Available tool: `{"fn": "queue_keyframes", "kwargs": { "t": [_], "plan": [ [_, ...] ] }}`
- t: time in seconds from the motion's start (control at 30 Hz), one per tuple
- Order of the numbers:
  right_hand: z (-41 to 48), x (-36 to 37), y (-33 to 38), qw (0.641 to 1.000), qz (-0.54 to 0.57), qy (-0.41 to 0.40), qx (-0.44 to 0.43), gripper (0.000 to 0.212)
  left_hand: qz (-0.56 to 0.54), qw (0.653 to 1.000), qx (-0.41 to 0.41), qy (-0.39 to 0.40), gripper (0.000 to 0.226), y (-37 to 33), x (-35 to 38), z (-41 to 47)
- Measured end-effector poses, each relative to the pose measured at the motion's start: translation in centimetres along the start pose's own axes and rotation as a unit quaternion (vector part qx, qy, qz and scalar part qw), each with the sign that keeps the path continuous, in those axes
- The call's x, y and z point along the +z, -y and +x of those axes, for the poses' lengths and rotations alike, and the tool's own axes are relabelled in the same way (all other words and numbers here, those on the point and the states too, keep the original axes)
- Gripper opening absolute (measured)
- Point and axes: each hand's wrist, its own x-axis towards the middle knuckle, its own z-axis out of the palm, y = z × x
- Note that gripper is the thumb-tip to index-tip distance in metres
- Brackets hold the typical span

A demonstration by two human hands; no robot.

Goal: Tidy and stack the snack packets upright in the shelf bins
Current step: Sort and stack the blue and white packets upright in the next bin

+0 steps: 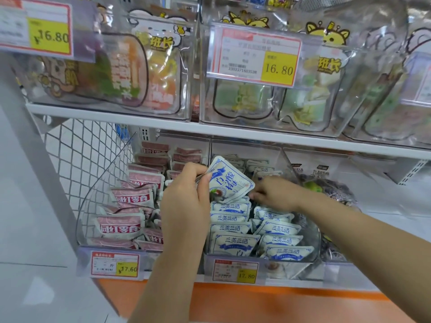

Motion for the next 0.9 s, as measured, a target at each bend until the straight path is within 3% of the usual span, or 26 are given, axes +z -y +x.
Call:
{"fn": "queue_keyframes", "kwargs": {
  "t": [0.17,0.33,0.47,0.63,0.77,0.9],
  "plan": [
    [1.0,-0.7,-1.6,0.988,0.07,-0.132,0.034,0.031,-0.003,0.999,-0.004,-0.044,0.007,-0.3,0.2,-0.1],
    [3.0,-0.1,-1.7,0.995,-0.029,-0.06,0.078,0.019,-0.005,0.997,-0.016,-0.079,0.006,-0.3,0.4,0.0],
    [2.8,-0.6,-1.7,0.993,-0.091,-0.027,0.068,0.027,-0.047,0.989,-0.078,-0.114,0.006,-0.1,0.4,0.4],
    [4.4,-1.0,-2.3,0.983,0.048,-0.139,0.109,0.035,-0.133,0.96,-0.206,-0.134,0.003,0.0,0.7,0.9],
    [6.1,-0.6,-2.9,0.967,0.089,-0.205,0.118,0.034,-0.167,0.944,-0.25,-0.139,0.006,0.2,1.0,1.2],
    [7.5,-0.8,-3.8,0.979,0.029,-0.16,0.126,0.035,-0.177,0.94,-0.255,-0.138,0.005,0.0,1.0,1.4]
  ]
}}
